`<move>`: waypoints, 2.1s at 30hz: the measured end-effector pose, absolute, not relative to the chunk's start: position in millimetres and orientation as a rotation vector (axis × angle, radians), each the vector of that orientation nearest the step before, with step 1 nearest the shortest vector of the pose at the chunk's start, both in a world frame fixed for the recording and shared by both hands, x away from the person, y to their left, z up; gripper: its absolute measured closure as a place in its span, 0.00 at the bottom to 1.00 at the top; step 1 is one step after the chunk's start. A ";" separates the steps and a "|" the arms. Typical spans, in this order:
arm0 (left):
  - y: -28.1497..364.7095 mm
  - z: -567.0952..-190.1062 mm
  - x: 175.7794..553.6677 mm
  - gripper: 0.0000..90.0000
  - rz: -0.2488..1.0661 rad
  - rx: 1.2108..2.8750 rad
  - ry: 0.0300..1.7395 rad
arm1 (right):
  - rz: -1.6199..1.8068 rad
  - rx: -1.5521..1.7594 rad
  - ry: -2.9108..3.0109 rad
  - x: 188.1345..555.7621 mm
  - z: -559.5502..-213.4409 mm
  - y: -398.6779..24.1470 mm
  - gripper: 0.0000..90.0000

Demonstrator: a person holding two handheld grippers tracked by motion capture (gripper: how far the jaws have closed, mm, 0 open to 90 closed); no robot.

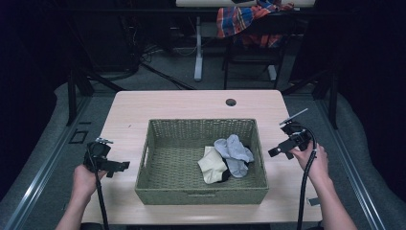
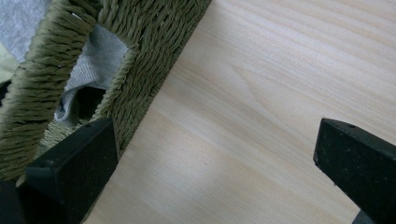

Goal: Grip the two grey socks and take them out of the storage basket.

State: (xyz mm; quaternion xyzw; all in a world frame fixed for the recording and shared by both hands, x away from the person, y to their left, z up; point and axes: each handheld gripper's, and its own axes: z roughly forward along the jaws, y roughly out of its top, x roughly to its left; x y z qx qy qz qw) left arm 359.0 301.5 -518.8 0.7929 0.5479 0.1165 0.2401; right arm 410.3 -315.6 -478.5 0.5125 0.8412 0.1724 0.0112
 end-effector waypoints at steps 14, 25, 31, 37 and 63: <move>305.9 -518.8 355.9 0.00 0.322 2.157 1.510 | 0.582 1.590 2.582 411.1 -467.3 -309.5 0.00; 305.2 -519.2 356.5 0.00 0.322 2.160 1.510 | 0.615 1.529 2.578 406.2 -444.6 -300.1 0.00; 304.9 -519.3 356.9 0.00 0.322 2.163 1.507 | 0.618 1.488 2.586 403.2 -431.7 -294.8 0.00; 304.3 -519.1 356.9 0.00 0.314 2.167 1.508 | 0.629 1.470 2.594 400.5 -422.0 -286.5 0.00; 302.8 -519.3 357.4 0.00 0.319 2.163 1.510 | 0.620 1.277 2.710 413.6 -403.2 -213.4 0.00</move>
